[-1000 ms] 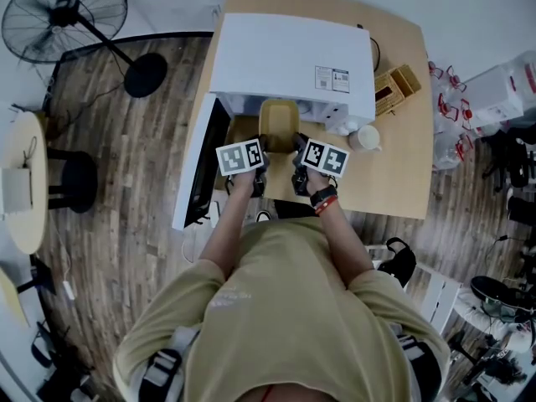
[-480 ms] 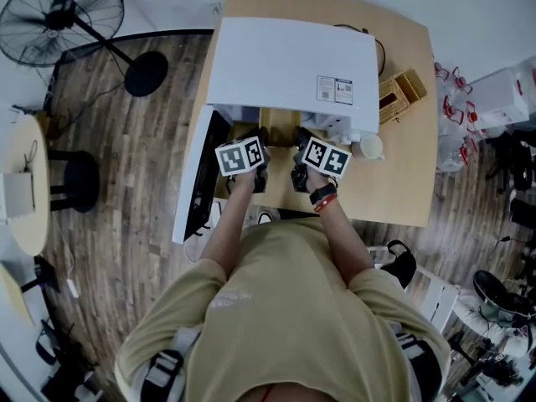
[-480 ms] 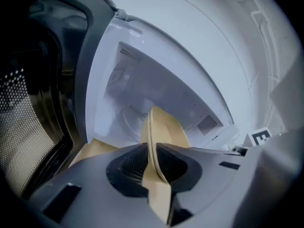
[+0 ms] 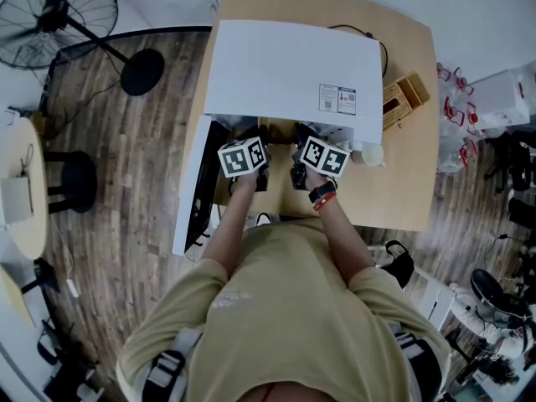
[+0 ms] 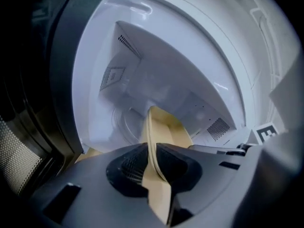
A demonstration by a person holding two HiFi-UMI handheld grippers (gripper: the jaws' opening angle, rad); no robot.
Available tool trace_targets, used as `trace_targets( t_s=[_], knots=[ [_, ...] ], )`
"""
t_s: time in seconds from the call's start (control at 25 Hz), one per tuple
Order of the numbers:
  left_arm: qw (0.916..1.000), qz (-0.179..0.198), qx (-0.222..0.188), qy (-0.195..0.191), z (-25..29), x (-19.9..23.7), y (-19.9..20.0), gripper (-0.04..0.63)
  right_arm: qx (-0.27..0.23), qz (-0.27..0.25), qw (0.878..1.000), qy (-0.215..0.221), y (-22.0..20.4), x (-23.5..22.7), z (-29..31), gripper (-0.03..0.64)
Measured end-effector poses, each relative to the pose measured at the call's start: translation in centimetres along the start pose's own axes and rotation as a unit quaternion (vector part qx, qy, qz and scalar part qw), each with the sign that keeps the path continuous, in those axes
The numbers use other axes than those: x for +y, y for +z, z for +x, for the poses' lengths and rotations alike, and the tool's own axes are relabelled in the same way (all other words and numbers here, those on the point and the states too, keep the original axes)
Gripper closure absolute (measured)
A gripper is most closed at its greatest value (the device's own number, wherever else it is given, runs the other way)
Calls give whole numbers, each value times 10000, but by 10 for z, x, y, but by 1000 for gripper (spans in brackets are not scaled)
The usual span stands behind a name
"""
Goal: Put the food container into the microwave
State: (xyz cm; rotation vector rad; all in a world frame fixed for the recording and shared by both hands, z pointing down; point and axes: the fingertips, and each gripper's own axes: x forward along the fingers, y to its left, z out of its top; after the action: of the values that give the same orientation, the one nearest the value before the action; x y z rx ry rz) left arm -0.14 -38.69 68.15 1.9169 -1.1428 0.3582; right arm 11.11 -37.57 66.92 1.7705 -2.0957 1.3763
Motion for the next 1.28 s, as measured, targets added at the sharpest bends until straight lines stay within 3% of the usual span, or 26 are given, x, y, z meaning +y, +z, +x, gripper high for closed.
trace_targets(
  t_s=[0.6,1.08,1.28],
  knots=[
    [9995,284,-72,84,28,11,24,528,-203,-283,9994,-24,15,-3,37,563],
    [9974,696,-20,173,39,10,32,522,-264,-801,9964,-108,21,2,42,525],
    [9973,718,-82,99,36,6,33,407,-218,-892,9958,33,20,8,42,448]
  ],
)
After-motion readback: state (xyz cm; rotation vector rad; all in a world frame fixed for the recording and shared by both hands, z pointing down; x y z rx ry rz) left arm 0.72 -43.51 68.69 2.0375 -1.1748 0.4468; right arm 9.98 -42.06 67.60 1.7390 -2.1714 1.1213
